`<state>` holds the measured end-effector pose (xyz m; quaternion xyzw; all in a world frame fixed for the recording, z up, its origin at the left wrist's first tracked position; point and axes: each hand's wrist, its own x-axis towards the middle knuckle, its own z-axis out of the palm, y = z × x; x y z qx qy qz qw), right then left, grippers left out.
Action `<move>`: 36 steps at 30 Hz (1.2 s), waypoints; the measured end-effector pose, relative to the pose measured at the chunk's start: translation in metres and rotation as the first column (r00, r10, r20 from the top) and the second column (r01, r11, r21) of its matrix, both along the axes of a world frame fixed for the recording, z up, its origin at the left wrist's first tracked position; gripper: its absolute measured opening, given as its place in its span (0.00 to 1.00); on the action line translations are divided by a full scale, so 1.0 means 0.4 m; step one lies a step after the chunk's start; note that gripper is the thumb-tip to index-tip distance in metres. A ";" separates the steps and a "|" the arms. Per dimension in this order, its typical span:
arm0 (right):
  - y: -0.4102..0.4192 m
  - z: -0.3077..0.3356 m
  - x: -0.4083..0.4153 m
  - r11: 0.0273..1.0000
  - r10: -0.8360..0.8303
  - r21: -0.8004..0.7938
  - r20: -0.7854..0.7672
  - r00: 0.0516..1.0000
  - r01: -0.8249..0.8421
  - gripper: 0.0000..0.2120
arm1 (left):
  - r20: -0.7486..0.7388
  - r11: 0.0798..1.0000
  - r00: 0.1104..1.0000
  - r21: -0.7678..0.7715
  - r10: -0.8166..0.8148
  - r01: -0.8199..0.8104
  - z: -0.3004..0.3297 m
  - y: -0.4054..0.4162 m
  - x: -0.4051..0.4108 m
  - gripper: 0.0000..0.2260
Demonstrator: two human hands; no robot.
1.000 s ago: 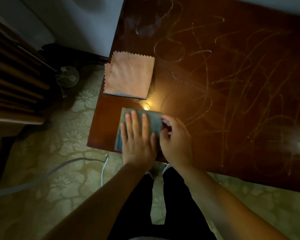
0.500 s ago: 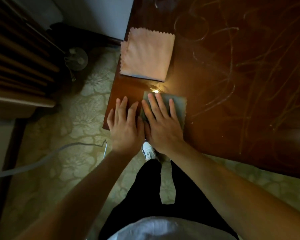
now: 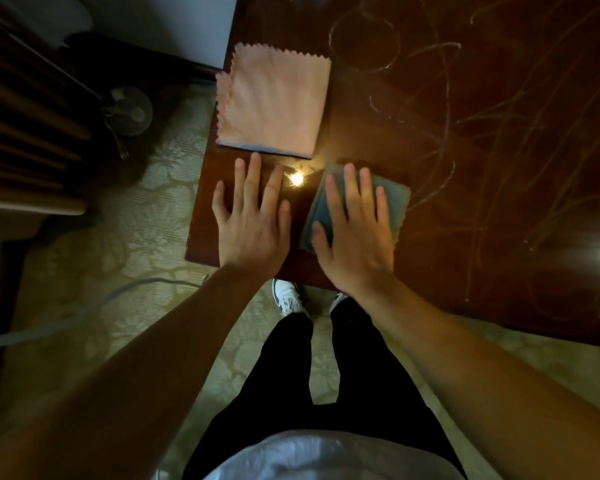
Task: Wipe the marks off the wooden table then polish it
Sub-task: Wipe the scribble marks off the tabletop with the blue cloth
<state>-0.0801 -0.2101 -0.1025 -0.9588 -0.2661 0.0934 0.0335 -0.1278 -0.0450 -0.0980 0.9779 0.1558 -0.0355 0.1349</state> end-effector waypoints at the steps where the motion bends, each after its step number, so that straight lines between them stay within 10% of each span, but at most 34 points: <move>1: 0.001 0.002 -0.044 1.000 0.015 -0.002 -0.003 1.000 -0.015 0.34 | -0.026 1.000 1.000 0.020 -0.011 0.011 -0.004 -0.001 0.004 0.26; 8: -0.033 0.001 -0.030 0.981 0.191 0.022 -0.008 0.982 -0.191 0.34 | 0.007 0.998 1.000 0.058 -0.007 0.007 -0.025 0.000 0.005 0.26; 17: 0.039 0.001 0.166 0.995 -0.084 0.053 0.045 0.995 0.082 0.34 | 0.090 0.997 0.996 0.072 0.003 -0.009 -0.043 0.004 -0.002 0.23; 26: -0.022 0.008 -0.025 0.968 0.252 0.013 -0.032 0.967 -0.252 0.34 | 0.084 1.000 0.996 0.020 -0.005 0.004 -0.023 0.005 0.000 0.25; 31: -0.072 0.012 0.231 1.000 0.004 -0.003 0.030 1.000 -0.004 0.33 | 0.111 1.000 0.994 0.016 0.003 -0.005 -0.027 0.002 -0.001 0.25; 36: -0.079 0.004 0.008 0.999 -0.050 0.012 0.036 0.998 0.049 0.34 | 0.128 1.000 0.992 0.009 -0.006 0.005 -0.024 0.003 -0.002 0.27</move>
